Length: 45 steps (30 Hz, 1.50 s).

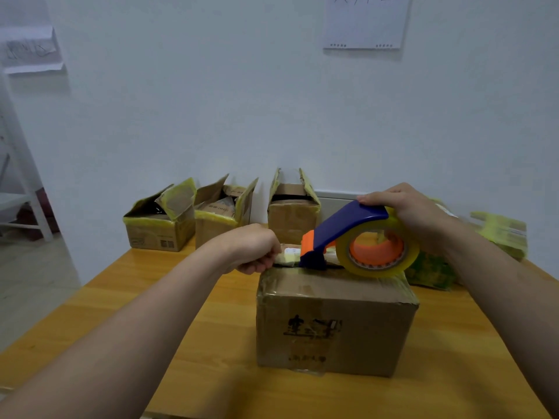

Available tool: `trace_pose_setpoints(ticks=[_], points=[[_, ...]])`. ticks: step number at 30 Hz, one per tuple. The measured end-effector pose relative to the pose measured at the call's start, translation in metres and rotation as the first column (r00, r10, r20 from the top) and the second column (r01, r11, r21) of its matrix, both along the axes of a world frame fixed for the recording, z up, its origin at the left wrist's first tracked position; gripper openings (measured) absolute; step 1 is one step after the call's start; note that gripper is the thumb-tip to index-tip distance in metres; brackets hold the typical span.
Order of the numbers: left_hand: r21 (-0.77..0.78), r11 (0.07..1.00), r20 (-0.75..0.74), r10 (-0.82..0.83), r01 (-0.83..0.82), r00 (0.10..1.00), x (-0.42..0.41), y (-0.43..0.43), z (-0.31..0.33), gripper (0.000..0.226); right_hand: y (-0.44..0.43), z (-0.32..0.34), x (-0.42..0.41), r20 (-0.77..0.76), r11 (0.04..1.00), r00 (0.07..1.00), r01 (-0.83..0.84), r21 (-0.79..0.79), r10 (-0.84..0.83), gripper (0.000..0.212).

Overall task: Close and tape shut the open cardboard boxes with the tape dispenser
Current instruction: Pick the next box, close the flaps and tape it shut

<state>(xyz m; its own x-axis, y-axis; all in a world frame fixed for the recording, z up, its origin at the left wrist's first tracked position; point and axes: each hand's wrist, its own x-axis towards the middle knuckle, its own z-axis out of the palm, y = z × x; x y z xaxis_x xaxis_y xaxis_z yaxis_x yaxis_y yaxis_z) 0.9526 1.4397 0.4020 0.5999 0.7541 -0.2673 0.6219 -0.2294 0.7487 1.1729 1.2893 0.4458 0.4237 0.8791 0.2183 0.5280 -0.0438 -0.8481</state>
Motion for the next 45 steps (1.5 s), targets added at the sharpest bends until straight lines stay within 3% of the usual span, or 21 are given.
trace_pose_setpoints(ticks=[15, 19, 22, 25, 30, 34, 39, 45], points=[[0.157, 0.985, -0.101, -0.059, 0.074, 0.993, 0.003, 0.000, -0.006, 0.016, 0.001, 0.003, -0.006, 0.044, 0.999, 0.999, -0.018, -0.032, 0.019, 0.041], [0.271, 0.958, -0.183, -0.049, 0.098, 0.982, 0.004, -0.002, -0.007, 0.025, 0.003, 0.005, -0.008, 0.062, 0.998, 0.998, -0.029, -0.047, 0.032, 0.047], [0.368, 0.920, -0.274, -0.034, 0.138, 0.961, 0.000, -0.003, -0.008, 0.032, 0.004, 0.007, -0.010, 0.103, 0.997, 0.993, -0.042, -0.072, 0.050, 0.067], [0.366, 0.921, -0.299, -0.021, 0.135, 0.954, -0.009, -0.002, -0.007, 0.035, 0.007, 0.007, -0.008, 0.117, 0.995, 0.992, -0.045, -0.084, 0.055, 0.077], [0.434, 0.900, -0.137, 0.019, 0.043, 0.990, -0.026, 0.001, -0.013, 0.027, 0.009, 0.004, -0.003, 0.098, 0.998, 0.994, -0.049, -0.045, 0.054, 0.051], [0.412, 0.910, 0.041, 0.037, -0.050, 0.998, -0.032, -0.012, -0.017, 0.028, 0.007, 0.004, -0.002, 0.066, 0.999, 0.997, -0.032, -0.043, 0.035, 0.065], [0.284, 0.948, 0.242, 0.076, -0.146, 0.967, -0.035, -0.016, -0.019, 0.010, 0.006, 0.004, -0.002, 0.053, 1.000, 0.999, -0.007, -0.026, 0.009, 0.046], [-0.052, 0.988, 0.354, 0.155, -0.146, 0.922, -0.038, -0.013, -0.020, 0.030, 0.007, 0.002, 0.000, 0.040, 0.999, 0.999, 0.018, -0.027, -0.017, 0.043]])
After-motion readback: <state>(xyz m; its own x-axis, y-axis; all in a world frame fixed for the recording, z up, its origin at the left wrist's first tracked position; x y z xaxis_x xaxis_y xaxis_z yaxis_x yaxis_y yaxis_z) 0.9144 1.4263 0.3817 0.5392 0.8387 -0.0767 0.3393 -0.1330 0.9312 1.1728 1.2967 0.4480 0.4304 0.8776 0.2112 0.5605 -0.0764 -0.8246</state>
